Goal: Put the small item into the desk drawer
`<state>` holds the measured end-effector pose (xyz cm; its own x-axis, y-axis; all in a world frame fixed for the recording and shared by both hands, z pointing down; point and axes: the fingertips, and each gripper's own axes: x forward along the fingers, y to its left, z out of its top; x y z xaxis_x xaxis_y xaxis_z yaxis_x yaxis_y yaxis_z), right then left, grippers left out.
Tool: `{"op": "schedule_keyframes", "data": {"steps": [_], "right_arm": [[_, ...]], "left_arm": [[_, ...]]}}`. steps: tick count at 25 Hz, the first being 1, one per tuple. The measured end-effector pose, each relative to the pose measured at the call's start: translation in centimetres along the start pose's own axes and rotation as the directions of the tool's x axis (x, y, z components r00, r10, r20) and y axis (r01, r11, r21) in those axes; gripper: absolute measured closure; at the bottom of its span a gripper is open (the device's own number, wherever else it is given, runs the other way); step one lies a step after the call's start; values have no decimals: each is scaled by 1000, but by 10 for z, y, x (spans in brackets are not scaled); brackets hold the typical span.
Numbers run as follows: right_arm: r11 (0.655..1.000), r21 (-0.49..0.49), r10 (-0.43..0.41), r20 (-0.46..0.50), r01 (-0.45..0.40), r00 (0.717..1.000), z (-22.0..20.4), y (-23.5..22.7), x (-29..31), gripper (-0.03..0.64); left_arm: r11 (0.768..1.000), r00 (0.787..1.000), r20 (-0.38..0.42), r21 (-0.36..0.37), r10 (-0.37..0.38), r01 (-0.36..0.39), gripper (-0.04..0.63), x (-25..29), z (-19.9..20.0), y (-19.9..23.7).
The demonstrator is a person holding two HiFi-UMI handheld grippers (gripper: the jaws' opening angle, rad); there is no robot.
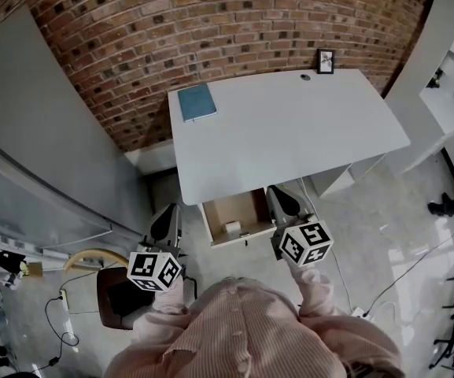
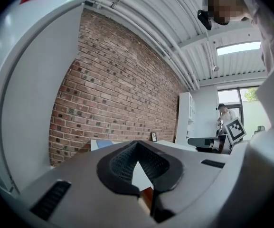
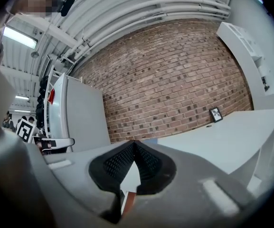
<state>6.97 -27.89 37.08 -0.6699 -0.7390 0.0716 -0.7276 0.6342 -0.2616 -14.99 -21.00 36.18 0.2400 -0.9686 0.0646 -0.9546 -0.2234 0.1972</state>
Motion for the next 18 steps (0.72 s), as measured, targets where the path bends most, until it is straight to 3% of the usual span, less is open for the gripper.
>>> {"op": "schedule_keyframes", "data": {"steps": [18], "right_arm": [[999, -35, -22, 13, 23, 1000, 4, -3, -8, 612]], "left_arm": [[997, 1000, -9, 72, 6, -5, 597, 1, 2, -5]]}}
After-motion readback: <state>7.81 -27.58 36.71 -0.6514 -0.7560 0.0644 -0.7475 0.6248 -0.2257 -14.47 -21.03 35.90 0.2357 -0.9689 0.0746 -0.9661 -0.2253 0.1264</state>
